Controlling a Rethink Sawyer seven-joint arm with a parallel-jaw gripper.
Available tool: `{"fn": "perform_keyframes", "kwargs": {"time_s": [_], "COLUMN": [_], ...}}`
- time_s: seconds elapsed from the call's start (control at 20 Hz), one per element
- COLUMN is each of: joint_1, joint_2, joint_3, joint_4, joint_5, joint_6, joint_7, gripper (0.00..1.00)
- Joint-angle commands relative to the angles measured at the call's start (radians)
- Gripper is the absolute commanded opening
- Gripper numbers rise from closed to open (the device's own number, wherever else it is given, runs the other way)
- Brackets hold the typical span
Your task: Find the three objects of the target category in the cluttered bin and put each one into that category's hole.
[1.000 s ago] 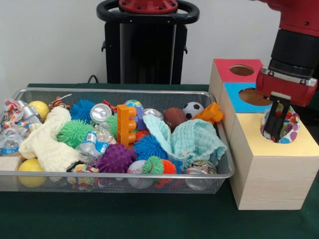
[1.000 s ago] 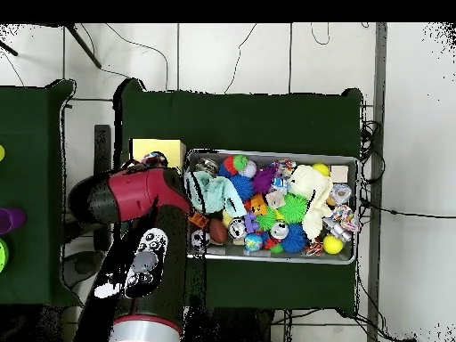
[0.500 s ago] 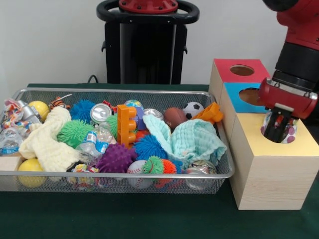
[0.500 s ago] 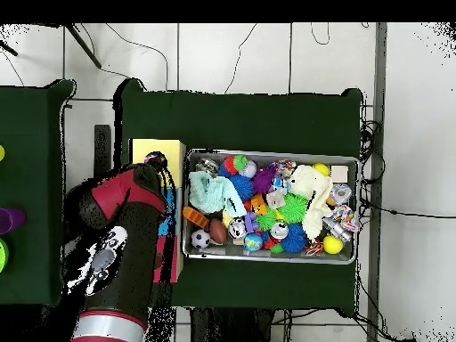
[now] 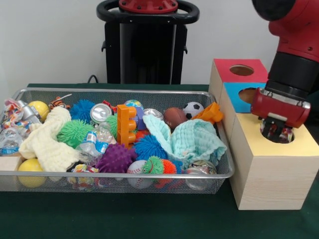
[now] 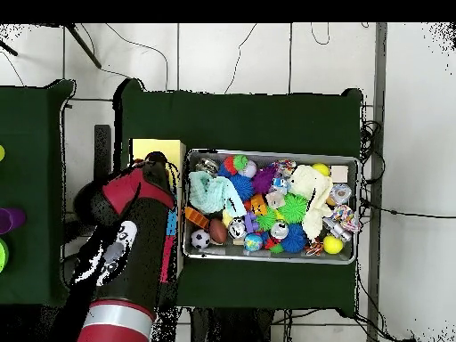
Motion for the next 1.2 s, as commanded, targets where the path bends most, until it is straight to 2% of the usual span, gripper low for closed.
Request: {"fn": "perform_keyframes", "kwargs": {"time_s": [0.05,0.2,0.35,0.5,0.75,0.9,1.05,1.2], "joint_1": [-0.167,-0.225,-0.233,-0.239,-0.201,-0.200,-0.210,-0.184], "joint_2": [-0.104,-0.278,-0.352,-0.372,-0.411,-0.403,-0.367,-0.309], "joint_3": [0.219,0.276,0.295,0.317,0.317,0.328,0.344,0.337], "joint_4": [0.250,0.279,0.249,0.228,0.202,0.199,0.244,0.231], "joint_5": [-0.043,0.029,0.065,0.075,0.074,0.058,0.036,-0.023], "joint_6": [0.067,0.313,0.495,0.561,0.647,0.641,0.524,0.441], "joint_7": [-0.186,-0.279,-0.262,-0.240,-0.154,-0.144,-0.128,-0.115], "gripper": [0.00,0.00,0.00,0.00,0.00,0.00,0.00,0.00]}}
